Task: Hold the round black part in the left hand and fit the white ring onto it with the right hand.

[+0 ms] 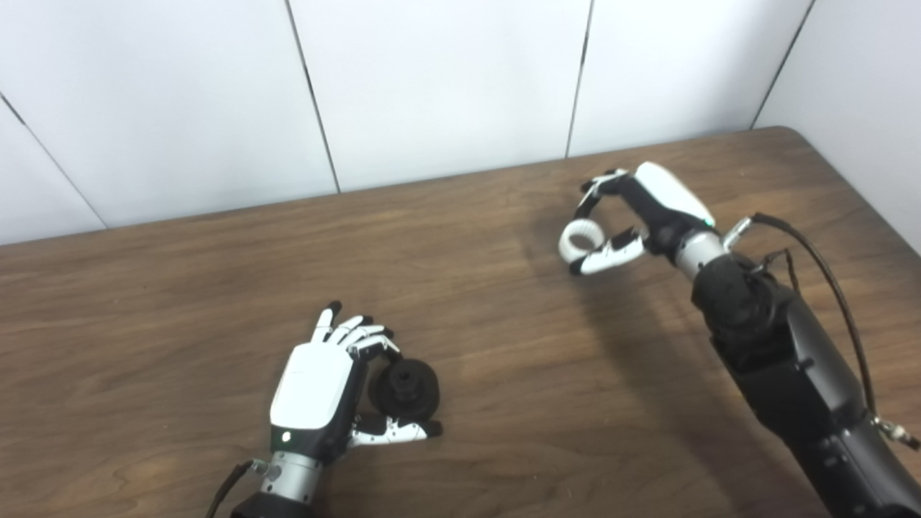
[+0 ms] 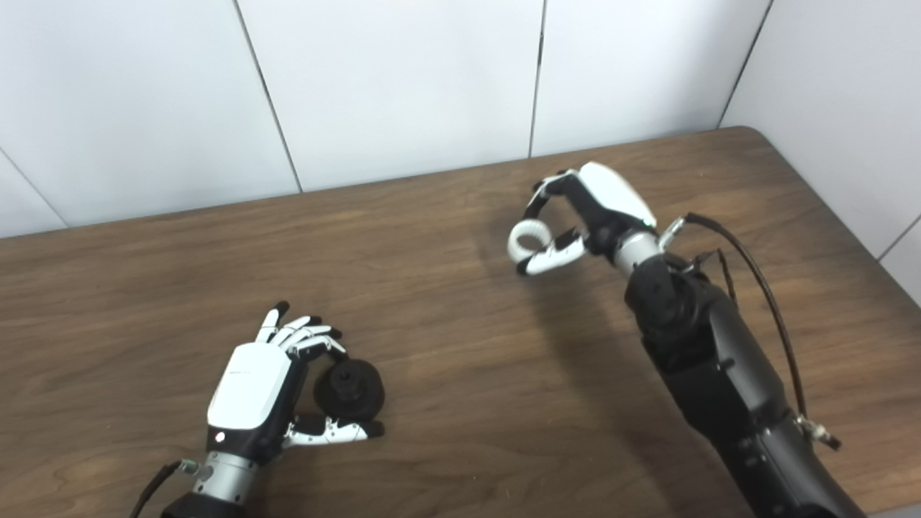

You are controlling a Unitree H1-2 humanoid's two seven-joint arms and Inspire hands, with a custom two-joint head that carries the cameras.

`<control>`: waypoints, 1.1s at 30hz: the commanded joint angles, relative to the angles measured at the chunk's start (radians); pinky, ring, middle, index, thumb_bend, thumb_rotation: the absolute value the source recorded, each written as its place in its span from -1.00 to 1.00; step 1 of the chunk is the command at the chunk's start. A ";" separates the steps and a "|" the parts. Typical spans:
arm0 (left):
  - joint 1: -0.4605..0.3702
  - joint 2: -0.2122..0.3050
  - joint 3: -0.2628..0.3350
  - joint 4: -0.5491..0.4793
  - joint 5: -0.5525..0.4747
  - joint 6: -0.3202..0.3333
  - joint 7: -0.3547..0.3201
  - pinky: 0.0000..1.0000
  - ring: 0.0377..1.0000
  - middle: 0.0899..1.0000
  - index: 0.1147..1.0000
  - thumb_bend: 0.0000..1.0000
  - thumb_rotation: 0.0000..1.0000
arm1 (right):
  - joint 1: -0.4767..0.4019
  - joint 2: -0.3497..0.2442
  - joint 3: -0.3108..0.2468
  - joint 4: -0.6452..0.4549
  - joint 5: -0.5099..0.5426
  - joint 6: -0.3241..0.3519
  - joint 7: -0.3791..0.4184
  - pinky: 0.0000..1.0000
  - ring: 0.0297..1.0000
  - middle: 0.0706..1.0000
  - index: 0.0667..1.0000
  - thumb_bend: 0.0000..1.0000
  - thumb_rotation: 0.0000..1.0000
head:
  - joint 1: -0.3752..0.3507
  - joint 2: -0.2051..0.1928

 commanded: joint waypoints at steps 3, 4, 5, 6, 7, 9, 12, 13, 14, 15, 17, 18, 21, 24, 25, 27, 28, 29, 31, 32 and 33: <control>0.066 -0.006 -0.034 0.045 0.022 0.011 -0.018 1.00 0.70 0.45 -0.17 0.05 -0.89 | -0.007 0.039 -0.005 -0.127 -0.037 -0.002 0.087 0.81 0.89 0.66 -0.10 0.05 -0.73 | 0.019 0.010; 0.067 -0.008 -0.035 0.044 0.023 0.013 -0.018 1.00 0.70 0.45 -0.17 0.05 -0.89 | -0.002 0.053 -0.002 -0.151 -0.047 -0.002 0.112 0.81 0.89 0.66 -0.11 0.05 -0.73 | 0.024 0.012; 0.067 -0.009 -0.037 0.043 0.025 0.014 -0.017 1.00 0.71 0.45 -0.17 0.05 -0.89 | 0.002 0.065 0.003 -0.171 -0.058 -0.002 0.135 0.82 0.89 0.67 -0.10 0.05 -0.73 | 0.027 0.013; 0.066 -0.011 -0.038 0.043 0.028 0.017 -0.017 1.00 0.71 0.45 -0.17 0.05 -0.89 | 0.006 0.075 0.011 -0.191 -0.069 -0.002 0.153 0.81 0.89 0.67 -0.10 0.05 -0.73 | 0.031 0.015; 0.066 -0.012 -0.040 0.041 0.032 0.021 -0.018 1.00 0.71 0.45 -0.17 0.05 -0.89 | 0.008 0.085 0.021 -0.209 -0.079 -0.002 0.167 0.80 0.89 0.67 -0.11 0.05 -0.73 | 0.036 0.018; 0.065 -0.015 -0.045 0.040 0.040 0.027 -0.016 1.00 0.71 0.45 -0.17 0.05 -0.89 | 0.012 0.108 0.032 -0.240 -0.100 -0.002 0.201 0.85 0.89 0.66 -0.11 0.05 -0.73 | 0.047 0.023; 0.063 -0.019 -0.050 0.044 0.047 0.029 -0.007 1.00 0.70 0.45 -0.17 0.05 -0.89 | 0.020 0.151 0.045 -0.279 -0.108 -0.002 0.247 0.89 0.91 0.68 -0.11 0.05 -0.73 | 0.055 0.026; 0.063 -0.021 -0.051 0.045 0.050 0.031 -0.005 1.00 0.70 0.45 -0.17 0.05 -0.89 | 0.025 0.165 0.054 -0.289 -0.107 -0.002 0.253 0.92 0.92 0.68 -0.11 0.05 -0.73 | 0.058 0.028; 0.062 -0.023 -0.053 0.046 0.053 0.033 -0.004 1.00 0.70 0.45 -0.17 0.05 -0.89 | 0.028 0.175 0.059 -0.294 -0.107 -0.002 0.257 0.94 0.92 0.68 -0.11 0.05 -0.73 | 0.060 0.027; 0.061 -0.025 -0.054 0.047 0.055 0.035 -0.004 1.00 0.70 0.45 -0.17 0.05 -0.89 | 0.033 0.187 0.072 -0.299 -0.104 -0.004 0.254 0.95 0.92 0.68 -0.11 0.05 -0.73 | 0.066 0.029; 0.060 -0.028 -0.057 0.049 0.058 0.038 -0.004 1.00 0.70 0.45 -0.17 0.05 -0.89 | 0.042 0.201 0.091 -0.303 -0.104 -0.009 0.245 0.98 0.92 0.68 -0.11 0.05 -0.73 | 0.071 0.030; 0.059 -0.030 -0.059 0.050 0.059 0.040 -0.004 1.00 0.70 0.45 -0.17 0.05 -0.89 | 0.046 0.209 0.104 -0.306 -0.109 -0.010 0.243 0.99 0.91 0.67 -0.11 0.05 -0.73 | 0.075 0.032; 0.057 -0.036 -0.060 0.057 0.059 0.038 0.003 1.00 0.70 0.45 -0.17 0.05 -0.89 | 0.058 0.232 0.131 -0.302 -0.108 -0.013 0.236 1.00 0.92 0.68 -0.11 0.05 -0.73 | 0.083 0.035; 0.054 -0.042 -0.062 0.063 0.060 0.041 0.007 1.00 0.70 0.45 -0.17 0.05 -0.89 | 0.067 0.255 0.156 -0.288 -0.106 -0.021 0.227 0.99 0.94 0.69 -0.11 0.05 -0.73 | 0.096 0.036; 0.053 -0.044 -0.063 0.065 0.061 0.042 0.007 1.00 0.70 0.45 -0.17 0.05 -0.89 | 0.068 0.259 0.165 -0.284 -0.108 -0.024 0.225 1.00 0.94 0.69 -0.11 0.05 -0.73 | 0.100 0.037; 0.052 -0.047 -0.065 0.063 0.062 0.048 0.002 1.00 0.70 0.45 -0.17 0.05 -0.89 | 0.070 0.269 0.183 -0.277 -0.113 -0.027 0.220 1.00 0.94 0.69 -0.11 0.05 -0.73 | 0.108 0.037; 0.052 -0.048 -0.066 0.063 0.062 0.050 0.000 1.00 0.70 0.45 -0.17 0.05 -0.89 | 0.071 0.276 0.193 -0.271 -0.116 -0.028 0.217 1.00 0.95 0.69 -0.11 0.05 -0.73 | 0.111 0.038; 0.051 -0.048 -0.067 0.063 0.063 0.050 0.001 1.00 0.70 0.45 -0.17 0.05 -0.89 | 0.071 0.283 0.201 -0.267 -0.118 -0.028 0.214 1.00 0.95 0.69 -0.11 0.05 -0.73 | 0.112 0.039; 0.049 -0.051 -0.069 0.065 0.066 0.051 0.006 1.00 0.70 0.46 -0.17 0.05 -0.89 | 0.069 0.293 0.212 -0.257 -0.119 -0.025 0.212 1.00 0.95 0.69 -0.11 0.04 -0.74 | 0.119 0.039; 0.049 -0.052 -0.070 0.067 0.065 0.050 0.010 1.00 0.70 0.46 -0.17 0.05 -0.89 | 0.068 0.297 0.217 -0.252 -0.119 -0.026 0.209 1.00 0.96 0.69 -0.11 0.04 -0.74 | 0.120 0.039; 0.048 -0.054 -0.070 0.067 0.066 0.051 0.009 1.00 0.70 0.46 -0.17 0.05 -0.89 | 0.067 0.300 0.221 -0.246 -0.118 -0.029 0.205 1.00 0.96 0.69 -0.11 0.04 -0.74 | 0.122 0.039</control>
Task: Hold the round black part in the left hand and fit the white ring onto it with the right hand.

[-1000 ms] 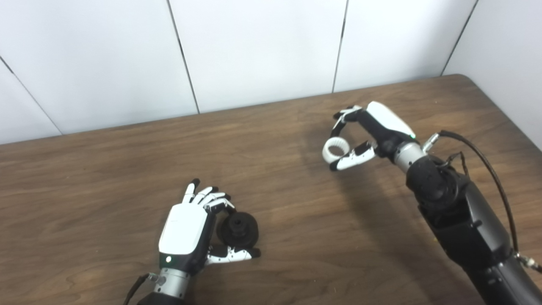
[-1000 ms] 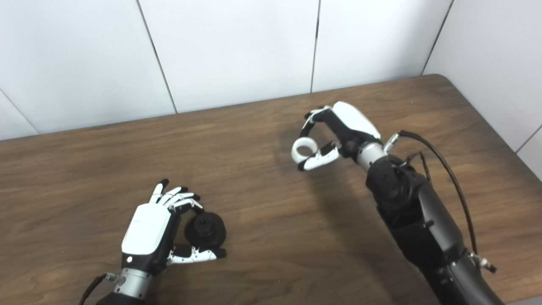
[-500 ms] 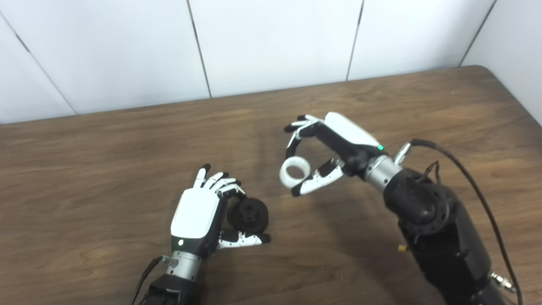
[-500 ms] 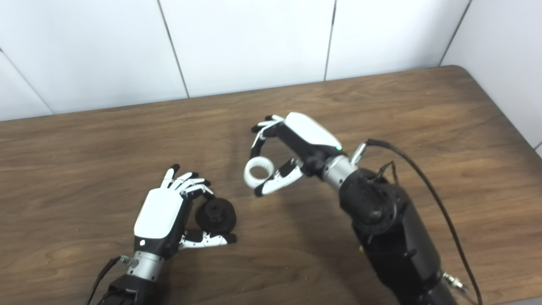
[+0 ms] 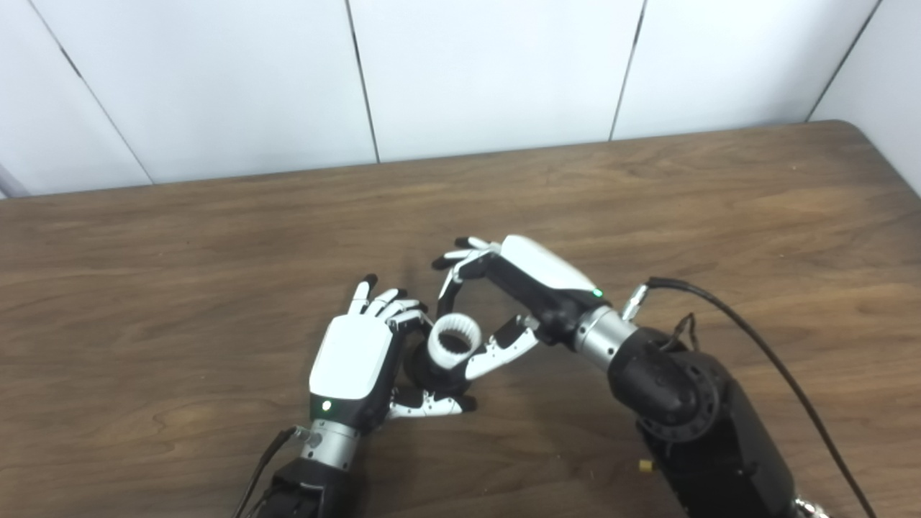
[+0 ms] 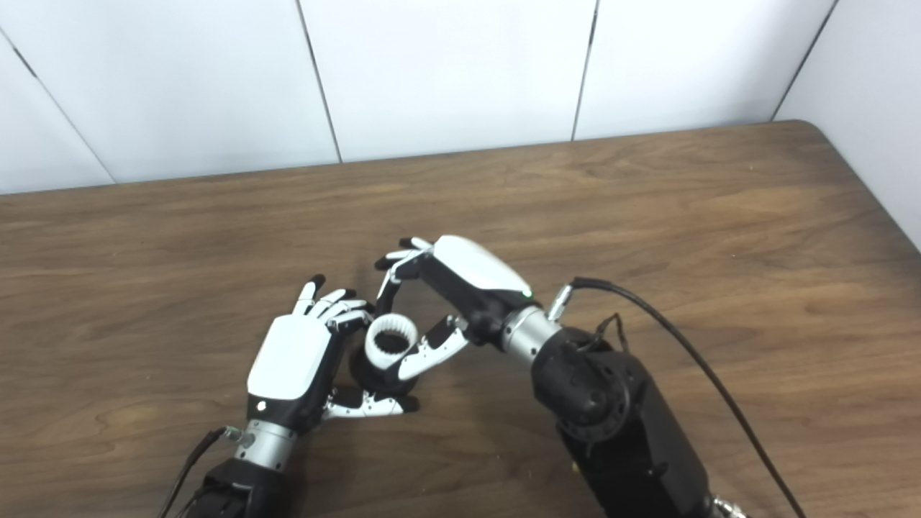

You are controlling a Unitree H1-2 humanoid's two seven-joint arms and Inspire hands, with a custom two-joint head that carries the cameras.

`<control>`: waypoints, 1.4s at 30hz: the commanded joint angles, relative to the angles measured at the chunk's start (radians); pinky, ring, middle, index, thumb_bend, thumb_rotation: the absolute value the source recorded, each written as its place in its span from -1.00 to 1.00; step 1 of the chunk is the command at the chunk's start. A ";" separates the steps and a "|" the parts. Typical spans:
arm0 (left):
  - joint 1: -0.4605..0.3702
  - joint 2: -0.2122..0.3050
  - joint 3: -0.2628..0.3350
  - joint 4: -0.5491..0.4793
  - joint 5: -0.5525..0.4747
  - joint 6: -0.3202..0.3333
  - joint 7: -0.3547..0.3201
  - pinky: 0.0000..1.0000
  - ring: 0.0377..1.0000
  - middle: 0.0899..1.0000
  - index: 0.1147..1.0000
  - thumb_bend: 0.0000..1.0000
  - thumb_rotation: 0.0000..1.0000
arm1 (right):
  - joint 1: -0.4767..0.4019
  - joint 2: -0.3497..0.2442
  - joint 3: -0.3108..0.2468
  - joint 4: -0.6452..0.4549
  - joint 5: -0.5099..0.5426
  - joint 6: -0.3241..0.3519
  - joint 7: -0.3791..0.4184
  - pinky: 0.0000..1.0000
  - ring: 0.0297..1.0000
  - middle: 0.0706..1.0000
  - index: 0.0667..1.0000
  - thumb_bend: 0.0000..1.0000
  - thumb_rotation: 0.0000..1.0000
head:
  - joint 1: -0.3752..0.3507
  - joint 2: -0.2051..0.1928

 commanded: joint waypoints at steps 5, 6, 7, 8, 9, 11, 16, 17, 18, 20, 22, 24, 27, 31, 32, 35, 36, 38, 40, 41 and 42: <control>0.044 -0.015 -0.032 0.074 0.022 0.006 -0.001 1.00 0.71 0.47 -0.17 0.05 -0.89 | -0.024 0.023 0.014 0.006 -0.008 -0.028 -0.046 1.00 0.96 0.69 -0.11 0.04 -0.74 | 0.007 0.002; 0.044 -0.017 -0.033 0.075 0.023 0.007 -0.001 1.00 0.71 0.48 -0.17 0.05 -0.89 | -0.024 0.024 0.015 0.010 -0.005 -0.028 -0.049 1.00 0.96 0.69 -0.11 0.04 -0.74 | 0.008 0.003; 0.044 -0.018 -0.032 0.075 0.023 0.007 -0.001 1.00 0.71 0.47 -0.17 0.05 -0.89 | -0.023 0.025 0.017 0.014 -0.004 -0.028 -0.052 1.00 0.97 0.70 -0.11 0.04 -0.74 | 0.008 0.002; 0.044 -0.019 -0.032 0.076 0.022 0.006 0.001 1.00 0.71 0.47 -0.17 0.05 -0.89 | -0.023 0.025 0.019 0.018 -0.004 -0.027 -0.054 1.00 0.97 0.70 -0.11 0.04 -0.74 | 0.009 0.003; 0.044 -0.019 -0.032 0.075 0.020 0.005 0.001 1.00 0.71 0.47 -0.17 0.05 -0.89 | -0.023 0.026 0.020 0.021 -0.006 -0.026 -0.055 1.00 0.98 0.70 -0.11 0.04 -0.74 | 0.010 0.002; 0.044 -0.020 -0.033 0.074 0.018 0.004 0.001 1.00 0.71 0.47 -0.17 0.05 -0.89 | -0.024 0.026 0.023 0.026 -0.008 -0.025 -0.059 1.00 0.98 0.70 -0.11 0.04 -0.74 | 0.011 0.003; 0.045 -0.021 -0.034 0.070 0.021 0.009 -0.005 1.00 0.72 0.47 -0.17 0.05 -0.89 | -0.025 0.022 0.028 0.036 -0.010 -0.026 -0.062 1.00 0.98 0.70 -0.11 0.04 -0.74 | 0.012 0.004; 0.046 -0.021 -0.034 0.070 0.021 0.009 -0.003 1.00 0.72 0.47 -0.17 0.05 -0.89 | -0.026 0.020 0.028 0.035 -0.011 -0.024 -0.062 1.00 0.98 0.70 -0.11 0.04 -0.74 | 0.015 0.006; 0.046 -0.021 -0.034 0.069 0.021 0.009 -0.003 1.00 0.71 0.47 -0.17 0.05 -0.89 | -0.028 0.017 0.028 0.035 -0.012 -0.023 -0.061 1.00 0.98 0.70 -0.11 0.04 -0.74 | 0.015 0.006; 0.046 -0.020 -0.034 0.069 0.023 0.010 -0.003 1.00 0.71 0.47 -0.17 0.05 -0.89 | -0.032 0.012 0.024 0.033 -0.011 -0.020 -0.056 1.00 0.99 0.70 -0.11 0.04 -0.74 | 0.015 0.006; 0.045 -0.020 -0.033 0.070 0.022 0.009 -0.001 1.00 0.71 0.46 -0.17 0.05 -0.89 | -0.036 0.007 0.019 0.033 -0.004 -0.021 -0.054 1.00 0.99 0.70 -0.11 0.04 -0.74 | 0.015 0.006; 0.046 -0.019 -0.033 0.070 0.026 0.011 0.001 1.00 0.70 0.45 -0.17 0.05 -0.89 | -0.040 0.000 0.015 0.030 0.002 -0.024 -0.051 1.00 0.98 0.70 -0.10 0.04 -0.74 | 0.012 0.008; 0.046 -0.018 -0.034 0.067 0.027 0.013 -0.002 1.00 0.71 0.45 -0.17 0.05 -0.89 | -0.044 -0.011 0.012 0.029 0.010 -0.030 -0.051 1.00 0.98 0.70 -0.10 0.04 -0.74 | 0.010 0.007; 0.046 -0.017 -0.033 0.068 0.028 0.015 -0.003 1.00 0.71 0.45 -0.17 0.05 -0.89 | -0.049 -0.024 0.010 0.028 0.019 -0.033 -0.054 1.00 0.98 0.70 -0.10 0.04 -0.74 | 0.007 0.008; 0.046 -0.017 -0.033 0.066 0.026 0.015 -0.006 1.00 0.71 0.45 -0.17 0.05 -0.89 | -0.050 -0.027 0.010 0.028 0.019 -0.031 -0.054 1.00 0.98 0.70 -0.10 0.04 -0.74 | 0.005 0.009; 0.047 -0.016 -0.033 0.064 0.028 0.017 -0.008 1.00 0.71 0.46 -0.17 0.05 -0.89 | -0.051 -0.030 0.008 0.032 0.022 -0.031 -0.056 1.00 0.97 0.70 -0.11 0.04 -0.74 | 0.005 0.009; 0.048 -0.016 -0.034 0.064 0.030 0.018 -0.008 1.00 0.71 0.46 -0.17 0.05 -0.89 | -0.050 -0.030 0.008 0.032 0.022 -0.031 -0.057 1.00 0.97 0.70 -0.11 0.04 -0.74 | 0.004 0.009; 0.048 -0.016 -0.033 0.064 0.029 0.017 -0.007 1.00 0.71 0.46 -0.17 0.05 -0.89 | -0.049 -0.029 0.008 0.034 0.021 -0.029 -0.058 1.00 0.97 0.69 -0.11 0.04 -0.74 | 0.004 0.009; 0.048 -0.016 -0.032 0.066 0.025 0.013 -0.003 1.00 0.70 0.46 -0.17 0.05 -0.89 | -0.048 -0.030 0.009 0.036 0.022 -0.034 -0.061 1.00 0.96 0.69 -0.11 0.04 -0.74 | 0.004 0.009; 0.049 -0.015 -0.033 0.065 0.026 0.013 -0.002 1.00 0.70 0.46 -0.17 0.05 -0.89 | -0.047 -0.030 0.010 0.037 0.022 -0.034 -0.060 1.00 0.96 0.69 -0.10 0.04 -0.74 | 0.000 0.012; 0.050 -0.015 -0.033 0.064 0.028 0.013 -0.001 1.00 0.70 0.46 -0.17 0.05 -0.89 | -0.047 -0.030 0.011 0.038 0.021 -0.033 -0.059 1.00 0.96 0.69 -0.10 0.04 -0.74 | 0.000 0.012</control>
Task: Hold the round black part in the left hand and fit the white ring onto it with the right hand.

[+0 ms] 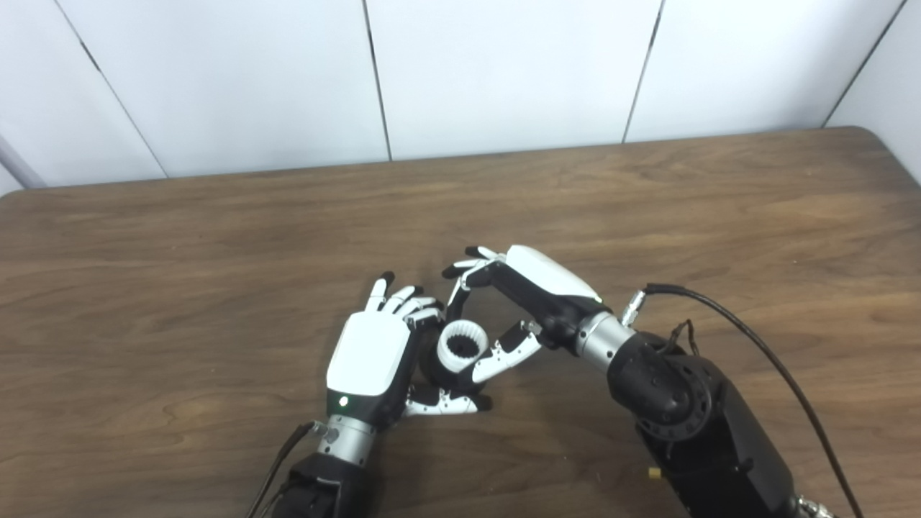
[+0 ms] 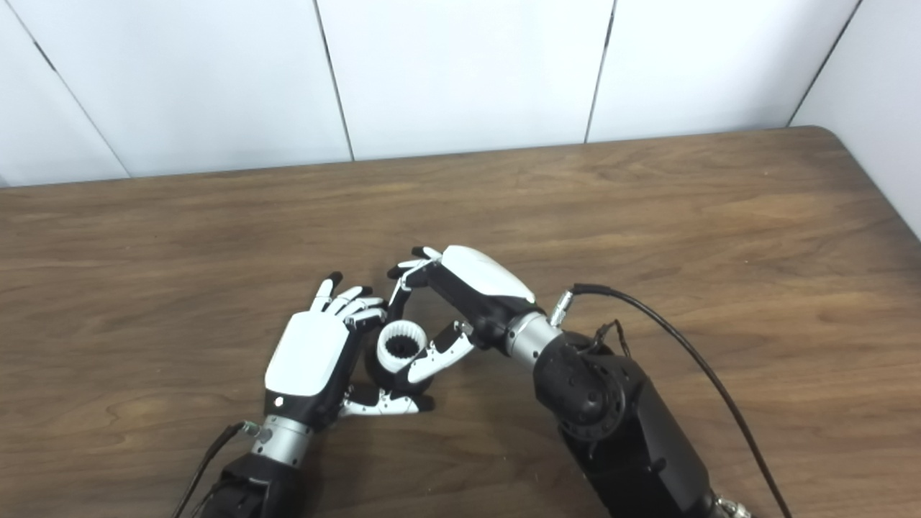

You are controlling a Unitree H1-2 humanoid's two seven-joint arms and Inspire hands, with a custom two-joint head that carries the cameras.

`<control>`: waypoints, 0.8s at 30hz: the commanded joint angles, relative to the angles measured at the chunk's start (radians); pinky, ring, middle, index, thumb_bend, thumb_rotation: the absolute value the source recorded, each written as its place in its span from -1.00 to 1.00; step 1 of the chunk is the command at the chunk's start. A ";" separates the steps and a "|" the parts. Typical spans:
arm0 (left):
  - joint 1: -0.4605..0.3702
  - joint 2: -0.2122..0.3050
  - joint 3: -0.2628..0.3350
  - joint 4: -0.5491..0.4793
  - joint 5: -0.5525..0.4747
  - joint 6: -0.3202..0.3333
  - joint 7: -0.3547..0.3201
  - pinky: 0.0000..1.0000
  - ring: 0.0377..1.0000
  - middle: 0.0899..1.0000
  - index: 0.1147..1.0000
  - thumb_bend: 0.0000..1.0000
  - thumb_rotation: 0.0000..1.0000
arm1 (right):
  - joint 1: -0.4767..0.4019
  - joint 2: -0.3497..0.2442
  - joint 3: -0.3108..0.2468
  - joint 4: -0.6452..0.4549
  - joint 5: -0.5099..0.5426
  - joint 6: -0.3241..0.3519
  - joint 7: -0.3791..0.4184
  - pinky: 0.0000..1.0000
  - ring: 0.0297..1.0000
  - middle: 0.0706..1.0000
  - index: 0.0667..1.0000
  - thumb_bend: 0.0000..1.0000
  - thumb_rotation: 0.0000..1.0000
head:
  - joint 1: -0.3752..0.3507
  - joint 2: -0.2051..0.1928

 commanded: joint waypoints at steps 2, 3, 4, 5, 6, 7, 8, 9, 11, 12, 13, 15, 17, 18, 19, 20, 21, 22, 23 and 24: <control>0.051 0.001 -0.027 0.061 0.016 -0.001 0.001 1.00 0.70 0.46 -0.17 0.05 -0.89 | -0.035 0.001 -0.006 -0.013 0.002 -0.029 -0.020 1.00 0.97 0.69 -0.10 0.04 -0.74 | 0.000 0.002; 0.051 0.001 -0.027 0.060 0.017 0.000 0.001 1.00 0.70 0.45 -0.17 0.05 -0.88 | -0.034 0.003 -0.006 -0.012 0.002 -0.029 -0.021 1.00 0.97 0.69 -0.10 0.04 -0.74 | 0.000 0.002; 0.052 0.001 -0.027 0.059 0.017 0.001 -0.001 1.00 0.70 0.45 -0.17 0.05 -0.88 | -0.032 0.005 -0.005 -0.010 0.001 -0.028 -0.022 1.00 0.97 0.69 -0.10 0.04 -0.74 | 0.000 0.002; 0.052 0.001 -0.026 0.058 0.014 0.001 -0.004 1.00 0.70 0.45 -0.17 0.05 -0.88 | -0.031 0.008 -0.003 -0.009 -0.001 -0.027 -0.023 1.00 0.97 0.69 -0.10 0.04 -0.74 | 0.000 0.002; 0.052 0.001 -0.026 0.056 0.012 0.001 -0.007 1.00 0.71 0.46 -0.17 0.05 -0.89 | -0.030 0.010 -0.002 -0.010 -0.003 -0.023 -0.023 1.00 0.97 0.69 -0.10 0.04 -0.74 | 0.002 0.003; 0.053 0.001 -0.027 0.055 0.012 0.000 -0.008 1.00 0.70 0.46 -0.17 0.05 -0.89 | -0.029 0.012 0.000 -0.010 -0.004 -0.020 -0.023 1.00 0.98 0.69 -0.10 0.04 -0.74 | 0.002 0.003; 0.053 0.001 -0.027 0.056 0.011 -0.001 -0.007 1.00 0.70 0.46 -0.17 0.05 -0.89 | -0.028 0.014 0.001 -0.010 -0.004 -0.019 -0.023 1.00 0.98 0.69 -0.10 0.04 -0.74 | 0.002 0.003; 0.053 0.000 -0.027 0.055 0.012 0.001 -0.008 1.00 0.71 0.46 -0.17 0.05 -0.89 | -0.028 0.016 0.001 -0.008 -0.005 -0.018 -0.024 1.00 0.98 0.69 -0.10 0.04 -0.74 | 0.002 0.003; 0.053 0.000 -0.027 0.055 0.014 0.003 -0.009 1.00 0.71 0.46 -0.17 0.05 -0.89 | -0.029 0.018 0.001 -0.004 -0.006 -0.021 -0.026 1.00 0.98 0.69 -0.10 0.04 -0.74 | 0.002 0.003; 0.054 -0.001 -0.027 0.055 0.014 0.003 -0.009 1.00 0.71 0.46 -0.17 0.05 -0.89 | -0.029 0.018 0.001 -0.003 -0.006 -0.023 -0.027 1.00 0.99 0.69 -0.11 0.04 -0.74 | 0.002 0.003; 0.054 -0.001 -0.027 0.054 0.013 0.003 -0.008 1.00 0.71 0.46 -0.17 0.05 -0.89 | -0.029 0.018 0.000 -0.002 -0.006 -0.024 -0.028 1.00 0.99 0.69 -0.11 0.04 -0.74 | 0.002 0.003; 0.054 -0.002 -0.028 0.054 0.016 0.004 -0.007 1.00 0.70 0.46 -0.17 0.05 -0.89 | -0.029 0.018 0.000 0.002 -0.006 -0.026 -0.031 1.00 0.98 0.69 -0.11 0.04 -0.74 | 0.002 0.003; 0.054 -0.002 -0.028 0.052 0.019 0.005 -0.007 1.00 0.70 0.45 -0.17 0.05 -0.89 | -0.028 0.016 -0.001 0.006 -0.004 -0.029 -0.034 1.00 0.98 0.69 -0.10 0.04 -0.74 | 0.004 0.005; 0.054 -0.002 -0.029 0.052 0.019 0.004 -0.007 1.00 0.70 0.46 -0.17 0.05 -0.89 | -0.027 0.015 -0.001 0.007 -0.002 -0.030 -0.036 1.00 0.98 0.69 -0.10 0.04 -0.74 | 0.005 0.005; 0.054 -0.002 -0.029 0.053 0.019 0.004 -0.006 1.00 0.70 0.46 -0.17 0.05 -0.89 | -0.027 0.015 0.000 0.008 0.000 -0.031 -0.037 1.00 0.98 0.69 -0.10 0.04 -0.74 | 0.005 0.005; 0.053 -0.002 -0.029 0.053 0.018 0.004 -0.009 1.00 0.70 0.46 -0.17 0.05 -0.89 | -0.026 0.015 0.001 0.009 0.000 -0.032 -0.040 1.00 0.98 0.69 -0.10 0.04 -0.74 | 0.006 0.006; 0.054 -0.001 -0.029 0.052 0.016 0.004 -0.011 1.00 0.71 0.46 -0.17 0.05 -0.89 | -0.024 0.015 0.002 0.011 -0.001 -0.032 -0.042 1.00 0.98 0.69 -0.10 0.04 -0.74 | 0.006 0.006; 0.054 -0.001 -0.029 0.052 0.015 0.005 -0.013 1.00 0.71 0.46 -0.17 0.05 -0.89 | -0.024 0.015 0.003 0.011 -0.001 -0.032 -0.044 1.00 0.98 0.69 -0.10 0.04 -0.74 | 0.006 0.006; 0.055 -0.002 -0.029 0.051 0.014 0.005 -0.014 1.00 0.71 0.46 -0.17 0.05 -0.89 | -0.023 0.015 0.004 0.013 -0.001 -0.033 -0.046 1.00 0.98 0.69 -0.10 0.04 -0.74 | 0.006 0.006; 0.055 -0.002 -0.028 0.050 0.013 0.005 -0.013 1.00 0.71 0.46 -0.17 0.05 -0.89 | -0.023 0.015 0.005 0.015 -0.002 -0.033 -0.048 1.00 0.98 0.69 -0.10 0.04 -0.74 | 0.006 0.006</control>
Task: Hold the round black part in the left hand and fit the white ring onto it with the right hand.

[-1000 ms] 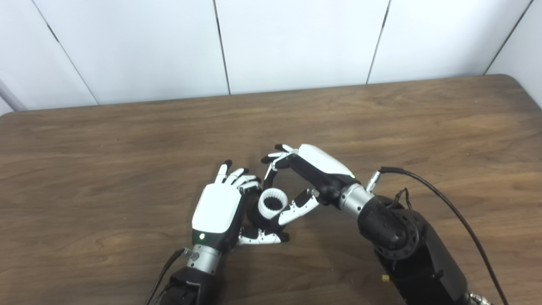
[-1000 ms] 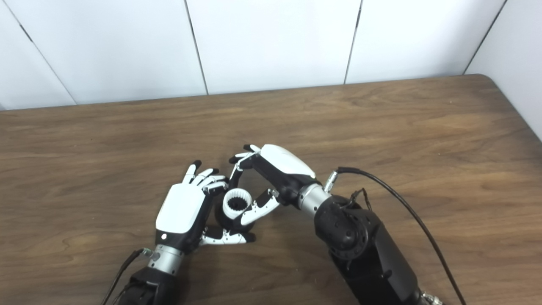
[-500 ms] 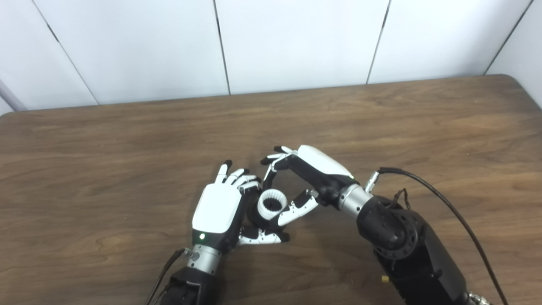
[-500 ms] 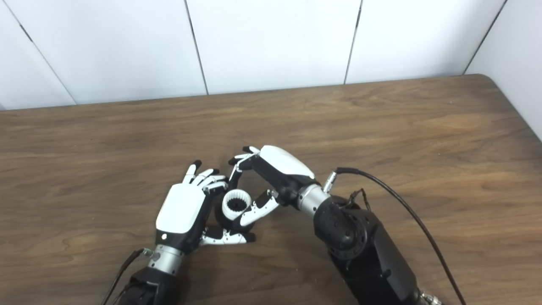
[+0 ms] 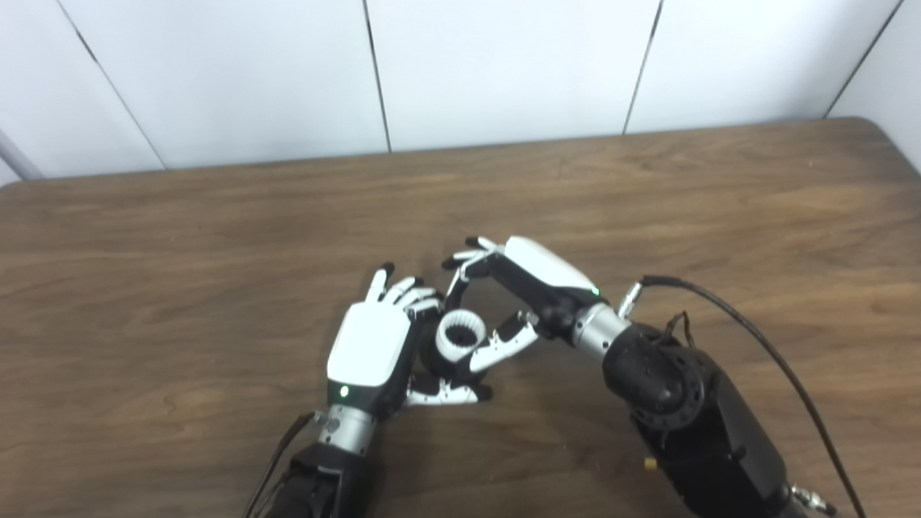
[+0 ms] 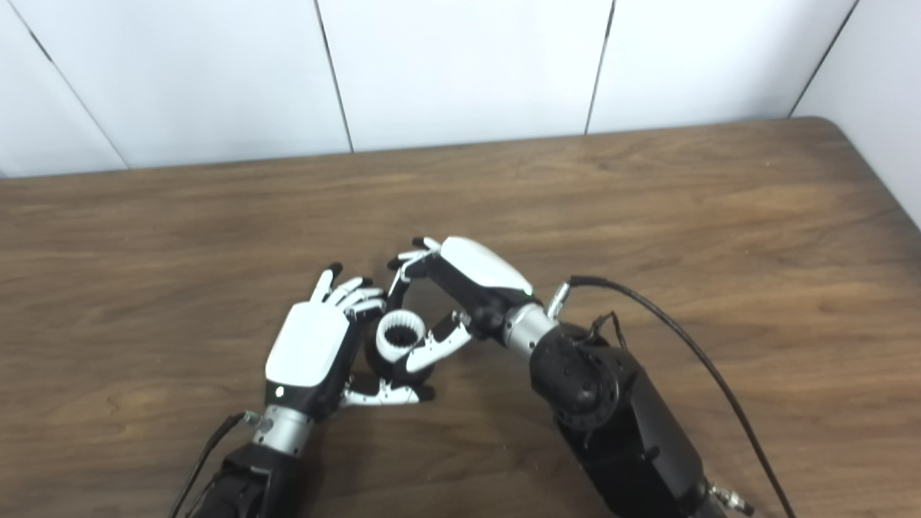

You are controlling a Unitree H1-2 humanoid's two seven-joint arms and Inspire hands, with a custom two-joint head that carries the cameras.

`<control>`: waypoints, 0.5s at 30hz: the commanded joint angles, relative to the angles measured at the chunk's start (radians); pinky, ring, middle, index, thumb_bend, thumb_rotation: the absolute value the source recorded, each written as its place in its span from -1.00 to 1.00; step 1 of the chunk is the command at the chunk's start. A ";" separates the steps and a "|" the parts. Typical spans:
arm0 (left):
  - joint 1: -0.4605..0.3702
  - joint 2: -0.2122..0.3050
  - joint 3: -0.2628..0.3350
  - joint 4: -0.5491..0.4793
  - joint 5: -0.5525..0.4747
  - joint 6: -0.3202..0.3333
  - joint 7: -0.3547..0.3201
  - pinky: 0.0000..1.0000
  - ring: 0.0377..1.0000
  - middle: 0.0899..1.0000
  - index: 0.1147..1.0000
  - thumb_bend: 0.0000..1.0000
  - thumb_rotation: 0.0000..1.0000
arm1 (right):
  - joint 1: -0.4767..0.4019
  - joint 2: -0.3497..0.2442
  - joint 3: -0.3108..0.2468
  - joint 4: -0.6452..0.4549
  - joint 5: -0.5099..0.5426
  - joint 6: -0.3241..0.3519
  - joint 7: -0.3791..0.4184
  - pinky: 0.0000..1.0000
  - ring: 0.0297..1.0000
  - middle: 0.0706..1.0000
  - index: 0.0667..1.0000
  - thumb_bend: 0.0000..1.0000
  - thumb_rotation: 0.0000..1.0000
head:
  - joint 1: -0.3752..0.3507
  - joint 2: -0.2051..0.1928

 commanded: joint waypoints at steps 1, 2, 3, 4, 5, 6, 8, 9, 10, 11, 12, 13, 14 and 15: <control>0.055 -0.002 -0.026 0.050 0.010 0.002 -0.008 1.00 0.71 0.46 -0.17 0.05 -0.89 | -0.023 0.006 0.000 -0.009 0.001 -0.033 -0.025 1.00 0.98 0.69 -0.10 0.04 -0.74 | -0.001 0.002; 0.056 -0.003 -0.026 0.051 0.009 0.002 -0.007 1.00 0.71 0.46 -0.17 0.05 -0.89 | -0.023 0.006 0.000 -0.007 0.001 -0.033 -0.025 1.00 0.98 0.69 -0.10 0.04 -0.74 | 0.000 0.003; 0.055 -0.003 -0.025 0.051 0.009 0.001 -0.007 1.00 0.71 0.46 -0.17 0.05 -0.89 | -0.023 0.005 0.000 -0.006 0.001 -0.034 -0.027 1.00 0.98 0.69 -0.10 0.04 -0.74 | 0.000 0.003; 0.055 -0.003 -0.025 0.051 0.009 0.002 -0.007 1.00 0.71 0.46 -0.17 0.05 -0.89 | -0.023 0.005 0.000 -0.005 0.001 -0.035 -0.028 1.00 0.98 0.69 -0.10 0.04 -0.74 | 0.000 0.003; 0.056 -0.003 -0.025 0.049 0.008 0.002 -0.009 1.00 0.71 0.46 -0.17 0.05 -0.89 | -0.022 0.004 0.000 -0.003 0.001 -0.037 -0.030 1.00 0.98 0.69 -0.10 0.04 -0.74 | 0.000 0.003; 0.056 -0.003 -0.025 0.048 0.008 0.002 -0.010 1.00 0.71 0.46 -0.17 0.05 -0.89 | -0.022 0.003 -0.001 -0.002 0.002 -0.039 -0.032 1.00 0.98 0.69 -0.10 0.04 -0.74 | 0.000 0.003; 0.057 -0.003 -0.025 0.045 0.008 0.002 -0.012 1.00 0.71 0.46 -0.17 0.05 -0.89 | -0.022 0.000 -0.001 0.000 0.002 -0.040 -0.032 1.00 0.98 0.69 -0.11 0.04 -0.74 | 0.000 0.003; 0.058 -0.003 -0.025 0.043 0.006 0.003 -0.014 1.00 0.71 0.46 -0.17 0.05 -0.89 | -0.022 0.000 -0.001 0.001 0.002 -0.040 -0.033 1.00 0.98 0.69 -0.10 0.04 -0.74 | 0.000 0.003; 0.059 -0.004 -0.025 0.041 0.006 0.005 -0.017 1.00 0.72 0.46 -0.17 0.05 -0.89 | -0.021 -0.001 -0.002 0.002 0.002 -0.041 -0.034 1.00 0.98 0.69 -0.10 0.04 -0.74 | 0.000 0.003; 0.059 -0.005 -0.025 0.039 0.007 0.006 -0.020 1.00 0.72 0.46 -0.17 0.05 -0.89 | -0.021 -0.003 -0.003 0.003 0.002 -0.041 -0.034 1.00 0.98 0.68 -0.10 0.04 -0.74 | 0.000 0.003; 0.058 -0.005 -0.025 0.041 0.008 0.006 -0.017 1.00 0.72 0.46 -0.17 0.05 -0.89 | -0.022 -0.004 -0.003 0.004 0.002 -0.043 -0.034 1.00 0.97 0.68 -0.10 0.04 -0.74 | 0.000 0.003; 0.057 -0.006 -0.025 0.042 0.009 0.005 -0.015 1.00 0.71 0.46 -0.17 0.05 -0.89 | -0.022 -0.006 -0.003 0.005 0.001 -0.044 -0.034 1.00 0.97 0.68 -0.10 0.04 -0.74 | 0.000 0.003; 0.057 -0.006 -0.026 0.043 0.010 0.005 -0.012 1.00 0.71 0.45 -0.17 0.05 -0.89 | -0.021 -0.006 -0.003 0.008 0.003 -0.047 -0.036 1.00 0.97 0.68 -0.10 0.04 -0.74 | 0.000 0.003; 0.057 -0.007 -0.025 0.045 0.010 0.005 -0.011 1.00 0.71 0.45 -0.17 0.05 -0.89 | -0.019 -0.006 -0.004 0.011 0.006 -0.051 -0.039 1.00 0.97 0.68 -0.10 0.04 -0.74 | 0.000 0.003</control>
